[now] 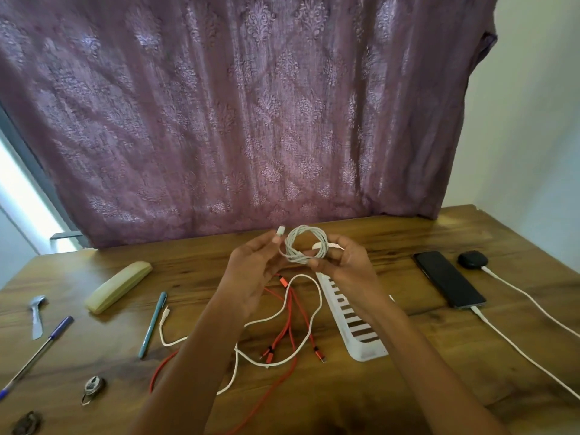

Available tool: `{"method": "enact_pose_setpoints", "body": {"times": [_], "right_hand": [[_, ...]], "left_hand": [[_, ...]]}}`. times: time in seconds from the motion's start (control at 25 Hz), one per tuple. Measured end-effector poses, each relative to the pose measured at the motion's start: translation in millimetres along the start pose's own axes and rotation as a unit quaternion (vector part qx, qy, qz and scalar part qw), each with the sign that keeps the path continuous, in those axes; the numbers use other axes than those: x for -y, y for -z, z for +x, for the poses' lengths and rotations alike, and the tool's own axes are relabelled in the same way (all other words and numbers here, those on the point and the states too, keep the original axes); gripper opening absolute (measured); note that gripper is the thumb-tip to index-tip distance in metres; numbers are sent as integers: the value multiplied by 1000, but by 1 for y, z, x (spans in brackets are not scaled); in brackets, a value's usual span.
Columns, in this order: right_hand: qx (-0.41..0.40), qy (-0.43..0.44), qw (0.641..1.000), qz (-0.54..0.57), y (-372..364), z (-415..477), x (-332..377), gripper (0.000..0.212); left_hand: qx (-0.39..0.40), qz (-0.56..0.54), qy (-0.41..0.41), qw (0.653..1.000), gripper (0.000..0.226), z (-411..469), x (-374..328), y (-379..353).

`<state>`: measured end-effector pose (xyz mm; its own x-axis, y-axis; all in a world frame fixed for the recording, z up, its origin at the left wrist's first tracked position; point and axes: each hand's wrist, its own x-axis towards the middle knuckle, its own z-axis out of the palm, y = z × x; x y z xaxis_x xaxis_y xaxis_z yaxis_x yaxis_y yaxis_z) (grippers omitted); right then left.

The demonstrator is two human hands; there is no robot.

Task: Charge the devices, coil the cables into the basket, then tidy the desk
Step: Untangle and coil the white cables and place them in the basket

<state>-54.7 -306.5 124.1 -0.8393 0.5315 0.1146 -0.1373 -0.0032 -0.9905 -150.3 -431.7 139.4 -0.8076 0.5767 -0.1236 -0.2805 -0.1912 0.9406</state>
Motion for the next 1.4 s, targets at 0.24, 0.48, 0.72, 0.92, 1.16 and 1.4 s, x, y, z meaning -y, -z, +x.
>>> {"method": "enact_pose_setpoints", "body": {"times": [0.24, 0.48, 0.72, 0.92, 1.16, 1.4], "right_hand": [[-1, -68, 997, -35, 51, -15, -11, 38], [-18, -148, 974, -173, 93, -22, -20, 34], [17, -186, 894, -407, 102, -18, -32, 44], [-23, -184, 846, -501, 99, -22, -56, 47], [-55, -105, 792, -599, 100, -31, -71, 37], [-193, -102, 875, -433, 113, -45, -90, 23]], "left_hand": [[46, 88, 37, 994, 26, 7, 36, -35], [30, 229, 77, 970, 24, 24, 90, -64], [62, 478, -23, 876, 24, 42, 115, -84], [115, 605, -39, 787, 32, 54, 116, -100], [200, 627, -43, 752, 31, 61, 128, -109], [283, 659, -50, 695, 30, 70, 145, -112]]}}
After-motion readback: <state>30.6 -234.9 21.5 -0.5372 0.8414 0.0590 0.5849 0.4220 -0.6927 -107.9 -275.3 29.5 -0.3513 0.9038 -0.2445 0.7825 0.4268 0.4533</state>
